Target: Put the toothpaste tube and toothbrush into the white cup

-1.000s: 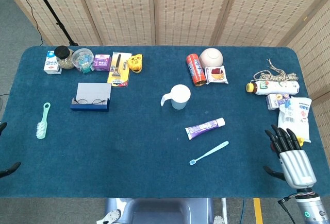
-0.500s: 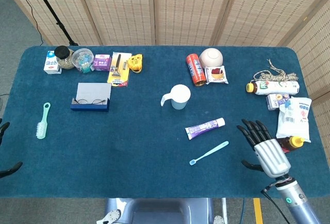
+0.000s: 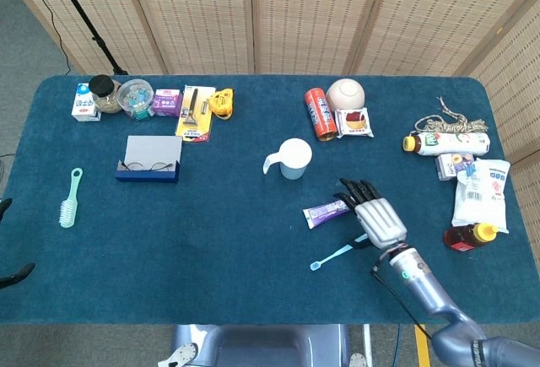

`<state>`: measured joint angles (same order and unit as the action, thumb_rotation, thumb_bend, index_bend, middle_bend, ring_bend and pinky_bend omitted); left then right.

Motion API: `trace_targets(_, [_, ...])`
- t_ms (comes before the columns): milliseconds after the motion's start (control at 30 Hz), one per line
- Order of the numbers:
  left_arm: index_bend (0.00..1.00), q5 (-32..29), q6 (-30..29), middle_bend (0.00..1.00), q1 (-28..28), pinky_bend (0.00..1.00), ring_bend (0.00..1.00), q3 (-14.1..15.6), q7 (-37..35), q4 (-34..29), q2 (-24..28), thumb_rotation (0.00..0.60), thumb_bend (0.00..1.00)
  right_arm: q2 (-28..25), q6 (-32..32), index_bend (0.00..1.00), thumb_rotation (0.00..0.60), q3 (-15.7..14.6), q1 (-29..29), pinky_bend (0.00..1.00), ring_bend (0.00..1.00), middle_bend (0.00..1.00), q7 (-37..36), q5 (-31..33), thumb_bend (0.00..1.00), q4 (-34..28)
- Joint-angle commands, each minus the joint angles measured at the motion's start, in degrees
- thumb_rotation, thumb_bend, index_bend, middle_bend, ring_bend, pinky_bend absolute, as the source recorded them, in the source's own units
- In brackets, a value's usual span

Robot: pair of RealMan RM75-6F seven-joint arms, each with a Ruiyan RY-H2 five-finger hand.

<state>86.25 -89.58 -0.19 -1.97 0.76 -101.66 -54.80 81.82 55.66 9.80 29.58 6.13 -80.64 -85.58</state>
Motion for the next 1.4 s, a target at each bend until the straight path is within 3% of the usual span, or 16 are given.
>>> trace_targets(33, [0.00,-0.45,0.14,0.00,-0.03,0.00,0.00,-0.21,-0.61,0.07,0.24,0.600,0.00,3.11,-1.80,0.27,0.600,1.68,2.32,0.00,0.00,0.00,4.03,3.32,0.13,2.30])
trace_targets(367, [0.00,-0.58,0.15,0.00,0.09,0.00,0.00,-0.25,-2.59,0.33,0.92,0.600,0.00,6.58,-4.33,0.32,0.600,2.58,5.83,0.00,0.00,0.00,11.04,10.52,0.21,6.39])
trace_targets(700, [0.00,-0.67,0.33,0.00,0.08,0.00,0.00,-0.23,-3.15,0.43,1.15,0.600,0.00,6.83,-5.50,0.34,0.600,1.78,7.35,0.00,0.00,0.00,15.54,15.37,0.24,8.83])
trace_targets(1067, [0.00,-0.63,0.92,0.00,-0.12,0.00,0.00,-0.04,-3.10,0.24,1.33,0.600,0.00,8.82,-7.43,0.44,0.600,1.48,8.78,0.00,0.00,0.02,12.72,17.65,0.36,12.98])
trace_targets(1400, [0.00,-0.57,1.05,0.00,-0.18,0.00,0.00,0.03,-3.17,0.19,1.37,0.600,0.00,8.12,-4.40,0.57,0.600,0.88,7.62,0.00,0.00,0.07,8.13,14.68,0.49,12.82])
